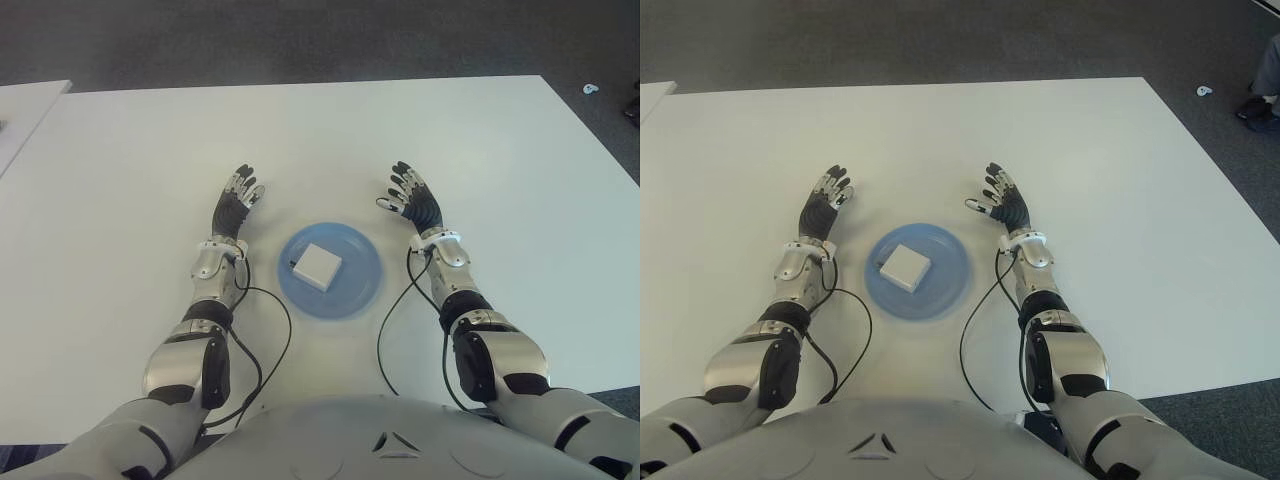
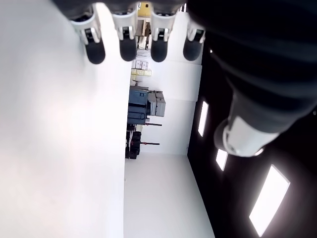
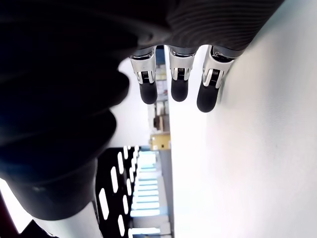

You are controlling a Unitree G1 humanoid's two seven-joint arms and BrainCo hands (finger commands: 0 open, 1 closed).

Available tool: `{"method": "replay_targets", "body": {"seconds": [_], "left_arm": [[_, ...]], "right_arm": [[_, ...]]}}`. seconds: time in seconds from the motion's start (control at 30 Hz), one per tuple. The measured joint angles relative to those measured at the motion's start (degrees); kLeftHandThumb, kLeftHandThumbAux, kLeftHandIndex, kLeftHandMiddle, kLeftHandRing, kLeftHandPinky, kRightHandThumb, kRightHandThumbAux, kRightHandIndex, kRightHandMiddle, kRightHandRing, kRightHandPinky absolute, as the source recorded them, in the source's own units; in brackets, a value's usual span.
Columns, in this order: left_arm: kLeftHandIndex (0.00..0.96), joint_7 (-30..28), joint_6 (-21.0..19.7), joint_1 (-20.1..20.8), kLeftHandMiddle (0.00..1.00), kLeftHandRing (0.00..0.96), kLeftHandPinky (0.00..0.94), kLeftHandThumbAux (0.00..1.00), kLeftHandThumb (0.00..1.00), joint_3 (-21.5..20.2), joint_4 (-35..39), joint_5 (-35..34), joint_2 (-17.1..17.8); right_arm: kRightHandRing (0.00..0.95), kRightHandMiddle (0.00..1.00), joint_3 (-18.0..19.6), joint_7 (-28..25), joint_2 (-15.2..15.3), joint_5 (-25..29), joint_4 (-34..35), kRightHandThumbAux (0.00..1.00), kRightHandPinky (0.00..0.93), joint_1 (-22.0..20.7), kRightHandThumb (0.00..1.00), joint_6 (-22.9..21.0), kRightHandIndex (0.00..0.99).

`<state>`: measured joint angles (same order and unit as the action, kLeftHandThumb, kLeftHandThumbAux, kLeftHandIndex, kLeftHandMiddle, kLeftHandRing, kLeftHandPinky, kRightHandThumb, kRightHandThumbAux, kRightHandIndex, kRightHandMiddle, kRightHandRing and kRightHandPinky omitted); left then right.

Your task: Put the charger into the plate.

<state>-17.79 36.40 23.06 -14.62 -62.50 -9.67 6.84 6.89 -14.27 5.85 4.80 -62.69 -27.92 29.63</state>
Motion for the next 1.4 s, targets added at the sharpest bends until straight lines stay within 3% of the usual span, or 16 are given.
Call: {"method": "replay_targets", "body": {"seconds": [0.67,1.4], "left_arm": [[0.005,0.00,0.03,0.01,0.028,0.024,0.061,0.621,0.112,0.26,-0.01,0.62,-0.09],[0.016,0.00,-0.13,0.32,0.046,0.048,0.092,0.626,0.155,0.04,-0.06,0.34,-0.18]], "right_arm": [[0.022,0.030,-1.69,1.43,0.10,-1.09,-1.06,0.898,0.059,-0.47,0.000,0.89,0.026],[0.024,0.034,-3.01,3.89,0.33,-2.66,-2.61,0.812,0.057,-1.74,0.000,0.91,0.020]]}}
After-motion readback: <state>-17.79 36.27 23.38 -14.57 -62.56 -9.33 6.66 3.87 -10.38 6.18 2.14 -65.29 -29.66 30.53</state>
